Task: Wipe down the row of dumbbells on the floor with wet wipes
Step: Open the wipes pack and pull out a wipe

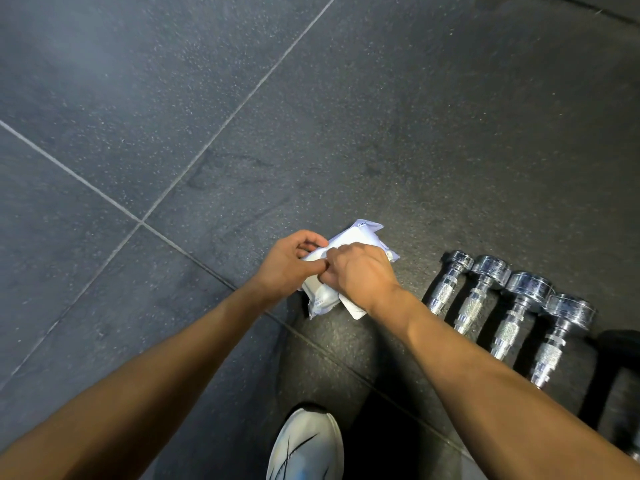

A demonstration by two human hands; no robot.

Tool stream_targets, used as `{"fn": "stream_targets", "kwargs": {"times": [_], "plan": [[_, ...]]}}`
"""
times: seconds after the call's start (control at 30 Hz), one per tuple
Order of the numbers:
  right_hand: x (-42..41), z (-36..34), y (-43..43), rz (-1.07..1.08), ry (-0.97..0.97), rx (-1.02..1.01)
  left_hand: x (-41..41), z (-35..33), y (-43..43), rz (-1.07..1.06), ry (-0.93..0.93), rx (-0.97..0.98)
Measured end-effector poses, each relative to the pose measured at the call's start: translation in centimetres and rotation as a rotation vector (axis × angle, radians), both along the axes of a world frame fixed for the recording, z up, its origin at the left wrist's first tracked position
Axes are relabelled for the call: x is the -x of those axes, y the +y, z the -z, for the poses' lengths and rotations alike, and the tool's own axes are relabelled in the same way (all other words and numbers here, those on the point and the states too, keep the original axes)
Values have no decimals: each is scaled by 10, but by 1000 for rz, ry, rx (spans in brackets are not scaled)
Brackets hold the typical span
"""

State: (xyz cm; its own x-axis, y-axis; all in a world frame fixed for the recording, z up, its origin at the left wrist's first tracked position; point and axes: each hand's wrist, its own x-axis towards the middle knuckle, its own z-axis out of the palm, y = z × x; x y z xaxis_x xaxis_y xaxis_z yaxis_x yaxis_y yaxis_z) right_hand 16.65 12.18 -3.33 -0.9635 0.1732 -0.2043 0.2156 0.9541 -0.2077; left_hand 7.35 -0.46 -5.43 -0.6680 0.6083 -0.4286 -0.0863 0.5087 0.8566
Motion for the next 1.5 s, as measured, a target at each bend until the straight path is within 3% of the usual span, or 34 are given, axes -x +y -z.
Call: {"fn": "stream_targets", "kwargs": {"times": [0.13, 0.53, 0.67, 0.9, 1.03, 1.27, 1.5], "plan": [[-9, 12, 2, 64, 191, 62, 1, -2, 1, 18, -4, -7], [-19, 23, 8, 89, 346, 140, 0, 3, 1, 24, -9, -29], [-25, 16, 16, 143, 168, 114, -2, 4, 1, 13, -3, -29], [-11, 5, 12, 37, -60, -93, -2, 4, 0, -13, -55, -26], [-4, 5, 4, -33, -69, -152, -6, 6, 1, -27, -45, -14], [-10, 21, 16, -125, 237, -8, -6, 5, 2, -27, -60, -33], [-16, 32, 18, -82, 402, 60, -5, 8, 0, -5, -57, -46]]}}
